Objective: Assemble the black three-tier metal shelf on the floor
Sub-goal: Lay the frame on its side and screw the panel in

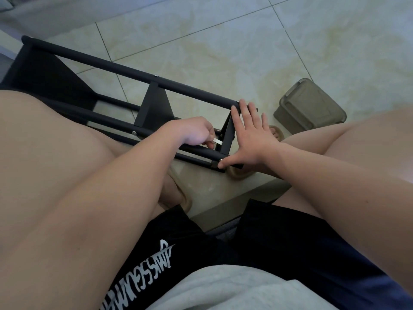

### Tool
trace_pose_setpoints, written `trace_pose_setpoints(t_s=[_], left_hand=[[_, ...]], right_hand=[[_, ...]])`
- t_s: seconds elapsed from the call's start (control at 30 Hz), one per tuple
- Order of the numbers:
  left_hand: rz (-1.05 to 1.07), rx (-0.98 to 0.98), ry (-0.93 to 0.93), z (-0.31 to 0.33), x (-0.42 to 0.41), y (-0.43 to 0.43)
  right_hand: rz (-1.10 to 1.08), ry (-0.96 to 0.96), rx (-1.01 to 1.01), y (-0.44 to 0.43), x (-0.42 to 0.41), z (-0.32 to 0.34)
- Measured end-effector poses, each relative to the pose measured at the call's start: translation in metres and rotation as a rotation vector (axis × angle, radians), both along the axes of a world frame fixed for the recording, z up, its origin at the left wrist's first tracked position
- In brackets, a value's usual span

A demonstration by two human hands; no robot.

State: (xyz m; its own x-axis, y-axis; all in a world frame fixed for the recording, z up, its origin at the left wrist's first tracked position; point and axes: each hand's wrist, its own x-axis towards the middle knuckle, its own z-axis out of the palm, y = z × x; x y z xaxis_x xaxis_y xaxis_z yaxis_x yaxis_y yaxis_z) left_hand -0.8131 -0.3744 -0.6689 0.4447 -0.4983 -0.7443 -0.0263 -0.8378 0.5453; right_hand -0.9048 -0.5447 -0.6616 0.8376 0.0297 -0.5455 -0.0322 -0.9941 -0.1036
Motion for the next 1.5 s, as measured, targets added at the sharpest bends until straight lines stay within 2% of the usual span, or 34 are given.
trace_pose_setpoints(t_s=[0.5, 0.73, 0.9, 1.1, 1.2, 1.3, 1.5], left_hand=[[-0.158, 0.063, -0.102, 0.001, -0.005, 0.003], [-0.118, 0.129, -0.15, 0.01, -0.012, -0.001], [-0.106, 0.288, -0.266, 0.019, -0.003, 0.007], [0.038, 0.184, -0.485, 0.037, 0.032, 0.002], [0.065, 0.11, -0.594, 0.042, 0.053, -0.006], [-0.025, 0.137, -0.653, 0.037, 0.076, -0.013], [-0.161, 0.348, -0.539, 0.018, 0.102, -0.025]], right_hand=[[-0.011, 0.008, 0.007, 0.0, 0.0, 0.001], [-0.008, 0.016, -0.009, 0.002, 0.001, 0.004], [-0.037, 0.073, 0.027, -0.001, 0.006, 0.015], [-0.147, -0.037, 0.139, -0.016, 0.035, 0.03], [-0.206, 0.029, 0.209, -0.029, 0.059, 0.03], [-0.223, 0.137, 0.204, -0.037, 0.077, 0.026], [-0.178, 0.225, 0.185, -0.042, 0.094, 0.018]])
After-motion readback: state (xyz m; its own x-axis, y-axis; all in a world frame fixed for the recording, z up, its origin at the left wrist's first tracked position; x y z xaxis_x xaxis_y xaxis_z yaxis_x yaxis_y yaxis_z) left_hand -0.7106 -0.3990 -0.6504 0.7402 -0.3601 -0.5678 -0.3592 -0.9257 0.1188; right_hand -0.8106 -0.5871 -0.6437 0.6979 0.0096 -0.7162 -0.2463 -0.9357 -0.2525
